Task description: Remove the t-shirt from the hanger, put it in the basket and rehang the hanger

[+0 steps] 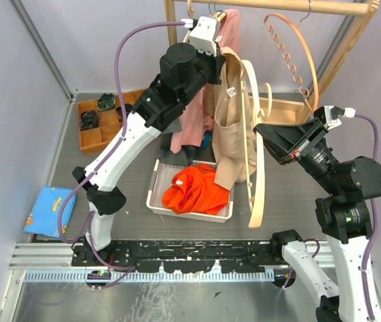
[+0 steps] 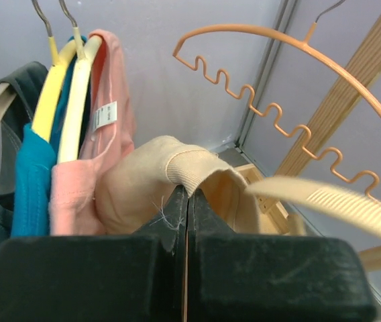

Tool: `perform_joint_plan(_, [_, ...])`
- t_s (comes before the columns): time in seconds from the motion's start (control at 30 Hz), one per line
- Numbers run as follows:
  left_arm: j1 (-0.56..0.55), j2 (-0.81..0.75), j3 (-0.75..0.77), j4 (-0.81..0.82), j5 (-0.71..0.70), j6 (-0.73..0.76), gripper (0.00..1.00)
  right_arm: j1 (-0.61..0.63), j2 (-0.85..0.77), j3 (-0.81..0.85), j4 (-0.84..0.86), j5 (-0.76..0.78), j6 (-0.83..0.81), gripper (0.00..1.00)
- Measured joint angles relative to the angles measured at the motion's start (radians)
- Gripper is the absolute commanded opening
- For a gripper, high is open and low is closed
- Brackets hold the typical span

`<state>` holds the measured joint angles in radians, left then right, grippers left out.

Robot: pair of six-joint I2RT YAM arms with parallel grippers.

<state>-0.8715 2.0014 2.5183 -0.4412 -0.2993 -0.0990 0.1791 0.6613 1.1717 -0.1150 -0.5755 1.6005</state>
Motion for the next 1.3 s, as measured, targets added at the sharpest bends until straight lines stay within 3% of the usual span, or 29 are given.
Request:
perform_joint_plan(0.13, [0.0,-0.021,-0.055,-0.002,0.029,-0.024,0.0,0.0,0.014,0.062,-0.005,0.022,-0.028,0.0])
perform_joint_plan(0.3, [-0.002,-0.112,-0.233,-0.026,0.072,-0.066,0.0,0.0,0.047,0.095,0.035,0.06,-0.042,0.01])
perform_joint_plan(0.57, [-0.006,-0.312,-0.425,-0.075,0.171,-0.138,0.0,0.0,0.16,0.024,0.18,0.125,0.001,0.01])
perform_joint_plan(0.87, [-0.024,-0.536,-0.495,-0.153,0.248,-0.205,0.0,-0.004,0.393,0.045,0.279,0.17,0.007,0.01])
perform_joint_plan(1.3, [-0.028,-0.711,-0.57,-0.32,0.268,-0.228,0.0,-0.072,0.626,0.252,0.344,0.213,-0.023,0.01])
